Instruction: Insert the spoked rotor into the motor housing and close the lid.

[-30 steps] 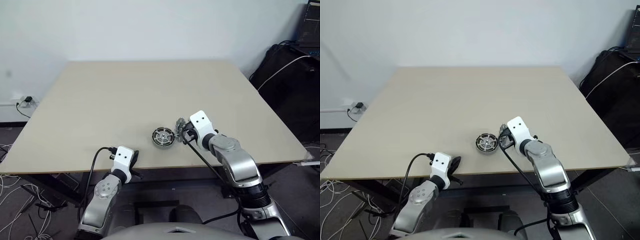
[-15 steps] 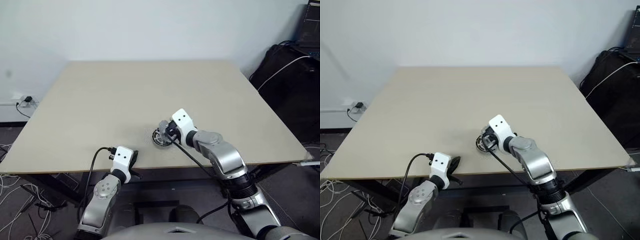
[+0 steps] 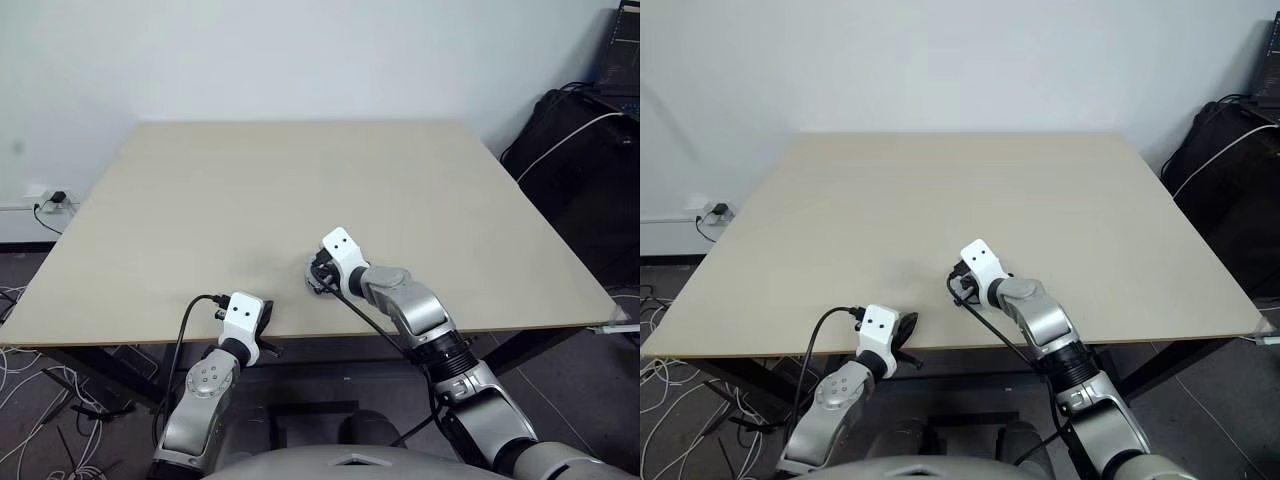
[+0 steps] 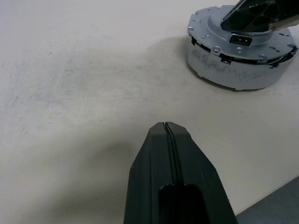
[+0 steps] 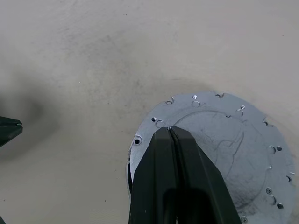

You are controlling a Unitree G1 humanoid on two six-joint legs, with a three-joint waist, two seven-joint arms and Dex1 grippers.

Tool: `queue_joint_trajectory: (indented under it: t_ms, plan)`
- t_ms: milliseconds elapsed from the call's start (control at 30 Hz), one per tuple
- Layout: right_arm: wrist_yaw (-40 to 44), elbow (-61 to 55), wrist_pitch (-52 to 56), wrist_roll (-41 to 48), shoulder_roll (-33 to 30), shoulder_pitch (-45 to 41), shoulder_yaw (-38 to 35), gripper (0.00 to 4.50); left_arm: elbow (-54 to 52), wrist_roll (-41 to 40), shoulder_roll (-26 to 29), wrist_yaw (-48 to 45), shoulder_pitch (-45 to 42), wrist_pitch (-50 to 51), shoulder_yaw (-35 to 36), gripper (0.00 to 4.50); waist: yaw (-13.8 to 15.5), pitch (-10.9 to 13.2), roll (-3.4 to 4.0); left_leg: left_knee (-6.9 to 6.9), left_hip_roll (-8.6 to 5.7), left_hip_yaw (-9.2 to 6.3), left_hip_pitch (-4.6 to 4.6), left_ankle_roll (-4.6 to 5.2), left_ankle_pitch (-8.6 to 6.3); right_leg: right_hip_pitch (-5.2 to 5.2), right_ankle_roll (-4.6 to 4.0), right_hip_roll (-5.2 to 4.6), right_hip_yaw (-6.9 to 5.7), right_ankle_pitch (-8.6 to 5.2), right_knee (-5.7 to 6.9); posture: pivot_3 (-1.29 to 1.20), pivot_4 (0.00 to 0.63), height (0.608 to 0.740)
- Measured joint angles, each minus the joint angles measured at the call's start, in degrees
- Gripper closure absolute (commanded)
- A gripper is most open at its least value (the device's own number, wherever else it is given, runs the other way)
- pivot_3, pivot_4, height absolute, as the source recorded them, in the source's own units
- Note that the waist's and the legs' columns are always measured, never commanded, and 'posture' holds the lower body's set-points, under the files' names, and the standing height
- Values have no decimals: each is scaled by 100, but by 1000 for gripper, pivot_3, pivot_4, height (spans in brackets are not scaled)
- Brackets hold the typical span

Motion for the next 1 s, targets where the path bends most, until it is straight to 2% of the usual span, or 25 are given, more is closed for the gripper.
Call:
queue_joint_trajectory:
  t_ms: [133, 233, 267, 333, 733, 1000]
  plan:
    - [150, -111, -74, 67, -22, 141, -7, 4470, -2, 0, -2, 5, -1, 2, -2, 4500, 5, 0, 0, 0, 0, 0, 0, 0, 0, 0, 0, -1, -1, 0, 1, 0, 0, 740]
    - [317, -334, -549, 153, -78, 366, -36, 4470, -3, 0, -4, 9, 0, 3, -1, 4500, 4, 2, 2, 0, 0, 0, -5, 0, 0, -4, 1, -1, 0, 0, 0, 0, 0, 740]
    - [368, -407, -767, 154, -140, 369, -56, 4300, -3, 0, -5, 8, -1, 3, -4, 4500, 1, 2, 2, 0, -1, 0, -4, 0, 0, -4, 1, -1, 1, 0, 0, 0, 0, 740]
    - [396, -474, -1082, 137, -223, 360, -132, 3890, -3, 0, -8, 8, -1, 3, -5, 4500, 2, 1, 1, 0, 0, 0, -2, 0, 0, -3, 1, -1, 0, 0, 0, 0, 0, 740]
    - [479, 426, -1537, 99, -292, 77, -208, 14, -3, -2, -5, -10, -21, 3, -4, 4500, 3, 1, 1, 0, 0, 2, 0, 0, 0, -1, 0, 2, 2, 0, 2, 0, 0, 740]
    - [520, 830, -1672, 90, -248, -30, -311, 14, -4, -2, 5, -3, -10, 3, 13, 4500, 6, 1, 2, 1, 0, 3, 0, 1, 1, 0, 0, 2, 3, 1, 2, 0, 0, 740]
